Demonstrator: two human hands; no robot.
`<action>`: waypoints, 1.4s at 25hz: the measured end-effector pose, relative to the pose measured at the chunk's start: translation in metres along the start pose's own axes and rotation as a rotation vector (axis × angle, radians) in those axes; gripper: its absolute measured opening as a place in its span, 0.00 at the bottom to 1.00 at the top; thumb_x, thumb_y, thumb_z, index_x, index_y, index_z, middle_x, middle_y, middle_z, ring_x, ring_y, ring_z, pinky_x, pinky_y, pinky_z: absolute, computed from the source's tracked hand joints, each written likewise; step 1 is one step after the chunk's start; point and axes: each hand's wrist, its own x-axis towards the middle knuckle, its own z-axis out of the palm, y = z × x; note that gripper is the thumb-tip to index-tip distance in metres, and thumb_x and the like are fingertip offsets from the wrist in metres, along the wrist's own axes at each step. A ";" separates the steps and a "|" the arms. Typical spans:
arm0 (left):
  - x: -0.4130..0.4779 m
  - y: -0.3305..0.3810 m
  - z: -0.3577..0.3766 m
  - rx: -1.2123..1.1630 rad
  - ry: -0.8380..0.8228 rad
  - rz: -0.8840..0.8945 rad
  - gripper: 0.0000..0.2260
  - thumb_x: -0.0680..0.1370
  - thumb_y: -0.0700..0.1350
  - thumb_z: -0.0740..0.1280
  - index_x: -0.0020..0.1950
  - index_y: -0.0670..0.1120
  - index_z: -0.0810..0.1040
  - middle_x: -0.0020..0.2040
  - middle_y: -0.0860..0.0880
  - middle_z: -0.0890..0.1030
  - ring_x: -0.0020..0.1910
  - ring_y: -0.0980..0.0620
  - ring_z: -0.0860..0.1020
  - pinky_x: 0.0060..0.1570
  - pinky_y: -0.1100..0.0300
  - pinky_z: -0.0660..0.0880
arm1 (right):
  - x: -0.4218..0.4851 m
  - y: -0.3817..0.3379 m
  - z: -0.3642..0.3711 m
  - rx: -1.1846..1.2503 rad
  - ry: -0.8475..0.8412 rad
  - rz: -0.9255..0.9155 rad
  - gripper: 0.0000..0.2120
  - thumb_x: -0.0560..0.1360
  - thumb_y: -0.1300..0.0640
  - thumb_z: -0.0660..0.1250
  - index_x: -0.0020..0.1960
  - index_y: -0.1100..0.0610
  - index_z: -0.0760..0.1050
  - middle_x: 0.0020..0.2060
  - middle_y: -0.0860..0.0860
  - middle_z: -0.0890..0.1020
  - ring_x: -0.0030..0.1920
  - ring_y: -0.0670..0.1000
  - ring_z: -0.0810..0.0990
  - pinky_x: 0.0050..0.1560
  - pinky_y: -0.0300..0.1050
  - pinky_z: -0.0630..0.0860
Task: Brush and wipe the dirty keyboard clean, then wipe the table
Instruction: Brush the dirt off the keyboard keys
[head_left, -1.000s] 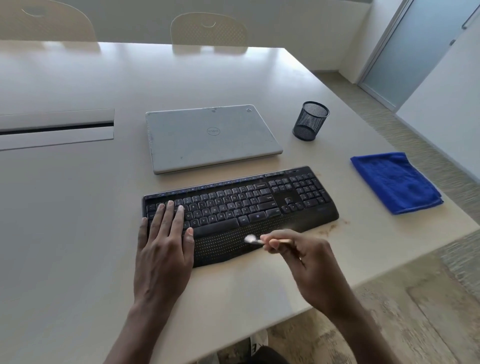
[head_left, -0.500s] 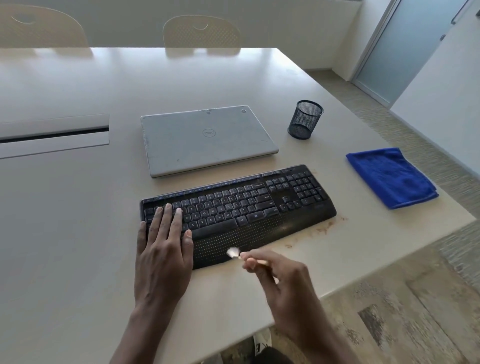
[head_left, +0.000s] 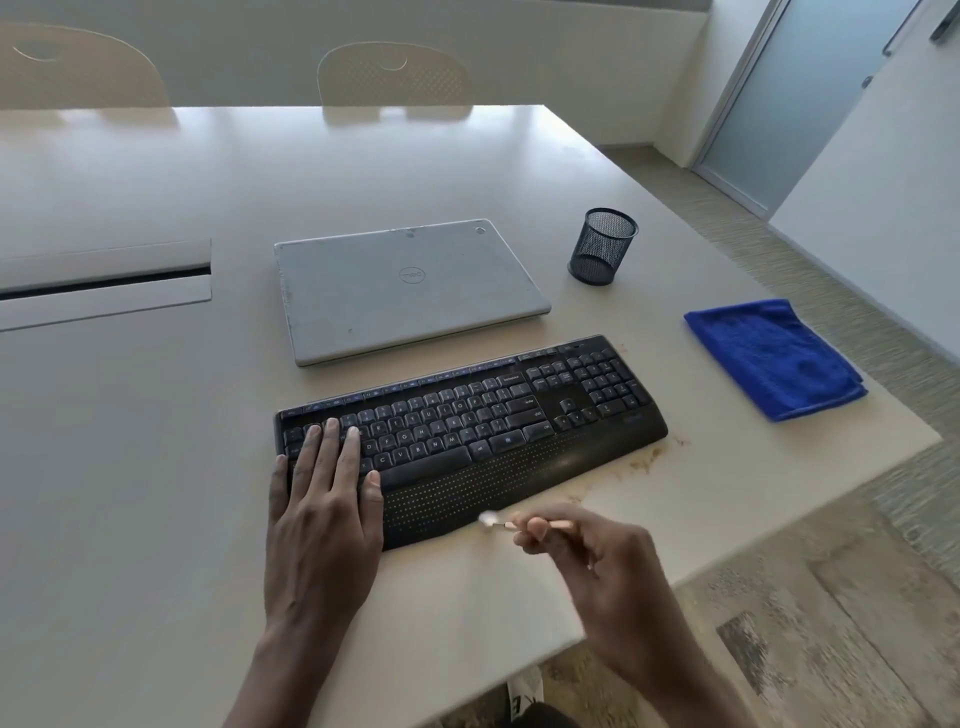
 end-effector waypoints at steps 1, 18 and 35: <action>0.000 0.000 0.000 -0.001 -0.003 0.000 0.26 0.85 0.52 0.54 0.80 0.43 0.69 0.81 0.44 0.67 0.83 0.47 0.61 0.81 0.41 0.57 | 0.008 0.003 -0.011 0.109 0.024 0.057 0.08 0.80 0.56 0.68 0.55 0.53 0.85 0.46 0.44 0.88 0.49 0.43 0.87 0.52 0.37 0.82; 0.039 0.101 0.013 -0.162 -0.145 0.126 0.29 0.84 0.57 0.51 0.83 0.45 0.64 0.85 0.45 0.56 0.85 0.52 0.48 0.84 0.49 0.42 | 0.063 0.077 -0.116 -0.079 0.499 0.265 0.09 0.84 0.59 0.64 0.52 0.59 0.83 0.42 0.48 0.88 0.45 0.45 0.88 0.52 0.52 0.85; 0.054 0.148 0.057 -0.065 -0.194 0.164 0.29 0.85 0.59 0.51 0.82 0.46 0.66 0.84 0.46 0.61 0.85 0.51 0.52 0.83 0.48 0.47 | 0.109 0.100 -0.148 -0.007 0.394 0.247 0.09 0.83 0.58 0.65 0.50 0.59 0.83 0.40 0.48 0.87 0.42 0.45 0.87 0.49 0.45 0.85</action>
